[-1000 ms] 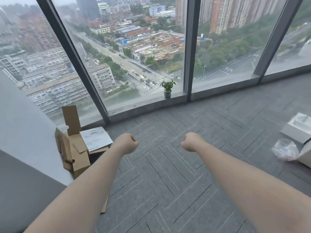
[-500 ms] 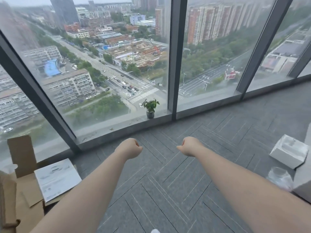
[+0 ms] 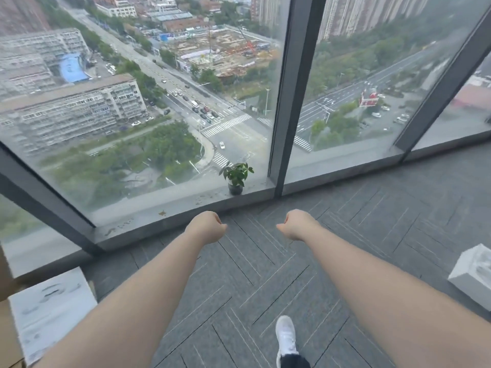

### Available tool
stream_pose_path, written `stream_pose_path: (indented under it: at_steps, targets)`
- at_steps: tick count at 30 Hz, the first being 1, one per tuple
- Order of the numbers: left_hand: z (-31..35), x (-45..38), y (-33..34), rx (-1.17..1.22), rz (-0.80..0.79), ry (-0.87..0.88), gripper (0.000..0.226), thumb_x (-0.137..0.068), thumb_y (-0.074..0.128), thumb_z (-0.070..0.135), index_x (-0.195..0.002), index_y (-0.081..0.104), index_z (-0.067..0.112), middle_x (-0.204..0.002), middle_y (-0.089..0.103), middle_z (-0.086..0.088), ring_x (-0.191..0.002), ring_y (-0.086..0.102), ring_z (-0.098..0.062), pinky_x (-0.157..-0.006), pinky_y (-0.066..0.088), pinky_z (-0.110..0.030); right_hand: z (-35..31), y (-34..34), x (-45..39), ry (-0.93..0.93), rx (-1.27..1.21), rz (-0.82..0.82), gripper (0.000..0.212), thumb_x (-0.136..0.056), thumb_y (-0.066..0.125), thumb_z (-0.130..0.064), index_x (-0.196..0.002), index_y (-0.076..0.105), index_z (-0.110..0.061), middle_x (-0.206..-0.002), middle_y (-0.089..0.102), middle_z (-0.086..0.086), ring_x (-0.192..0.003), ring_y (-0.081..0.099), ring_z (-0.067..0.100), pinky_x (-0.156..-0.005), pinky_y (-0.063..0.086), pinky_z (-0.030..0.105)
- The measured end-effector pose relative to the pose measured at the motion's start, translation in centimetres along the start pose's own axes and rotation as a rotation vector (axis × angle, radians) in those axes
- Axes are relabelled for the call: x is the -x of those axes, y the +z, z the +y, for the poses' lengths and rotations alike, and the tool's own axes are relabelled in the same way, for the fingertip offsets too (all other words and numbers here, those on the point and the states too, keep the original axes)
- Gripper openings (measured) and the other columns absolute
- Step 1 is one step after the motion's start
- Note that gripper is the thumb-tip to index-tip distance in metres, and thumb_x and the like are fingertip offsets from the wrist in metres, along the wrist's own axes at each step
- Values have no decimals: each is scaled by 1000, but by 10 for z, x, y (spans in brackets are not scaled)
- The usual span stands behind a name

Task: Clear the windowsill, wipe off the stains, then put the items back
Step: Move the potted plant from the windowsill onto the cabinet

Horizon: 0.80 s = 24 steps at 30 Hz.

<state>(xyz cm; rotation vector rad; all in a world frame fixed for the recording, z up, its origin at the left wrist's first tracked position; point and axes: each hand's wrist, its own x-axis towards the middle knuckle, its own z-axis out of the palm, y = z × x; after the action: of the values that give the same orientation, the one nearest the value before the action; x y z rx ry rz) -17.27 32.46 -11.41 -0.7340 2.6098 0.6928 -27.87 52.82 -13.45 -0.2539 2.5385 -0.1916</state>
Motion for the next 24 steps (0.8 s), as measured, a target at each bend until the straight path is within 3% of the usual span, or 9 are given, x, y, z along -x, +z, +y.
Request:
stream_pose_path:
  at_steps: [2, 5, 10, 13, 16, 18, 24]
  targets:
    - [3, -30, -9, 11, -5, -49, 25, -91, 51, 31, -101, 65, 12, -88, 64, -1, -82, 59, -22, -77, 51, -32, -14, -15, -43, -29, 17, -31, 31, -94, 46, -41, -93, 57, -12, -95, 58, 7, -88, 55, 28, -69, 46, 31]
    - [4, -78, -18, 65, 3, -149, 25, -92, 50, 31, -102, 65, 13, -93, 67, -3, -91, 64, -23, -78, 52, -33, -40, -34, -109, -110, 23, -79, 45, -94, 46, -42, -122, 58, -9, -119, 62, 8, -107, 59, 30, -87, 48, 35]
    - [13, -155, -35, 65, 5, -246, 20, -92, 49, 30, -93, 62, 15, -93, 66, -4, -85, 63, -23, -82, 54, -35, -72, -63, -197, -190, 78, -137, 44, -92, 48, -40, -117, 62, -7, -109, 63, 8, -93, 58, 28, -75, 45, 30]
    - [18, -193, -40, 110, 5, -273, 24, -92, 50, 30, -104, 63, 14, -98, 64, -2, -97, 63, -23, -82, 52, -33, -82, -74, -236, -189, 122, -168, 43, -92, 49, -39, -116, 63, -6, -100, 60, 6, -89, 57, 28, -73, 45, 29]
    - [15, -231, -42, 125, -1, -294, 28, -92, 50, 30, -113, 60, 14, -113, 64, -2, -107, 58, -23, -88, 48, -33, -93, -77, -272, -161, 149, -190, 42, -93, 49, -40, -118, 61, -9, -110, 64, 6, -95, 59, 28, -78, 48, 30]
    - [8, -262, -41, 126, -5, -294, 34, -92, 51, 32, -121, 56, 16, -123, 60, -2, -113, 56, -23, -90, 46, -32, -102, -80, -294, -152, 155, -192, 41, -93, 49, -39, -116, 62, -8, -106, 64, 6, -93, 60, 28, -77, 48, 30]
    - [-6, -349, -36, 142, -64, -292, 48, -91, 54, 36, -135, 46, 19, -135, 55, -1, -120, 54, -23, -92, 44, -32, -113, -80, -360, -102, 165, -173, 37, -92, 50, -38, -113, 63, -10, -99, 63, 4, -89, 59, 27, -72, 45, 29]
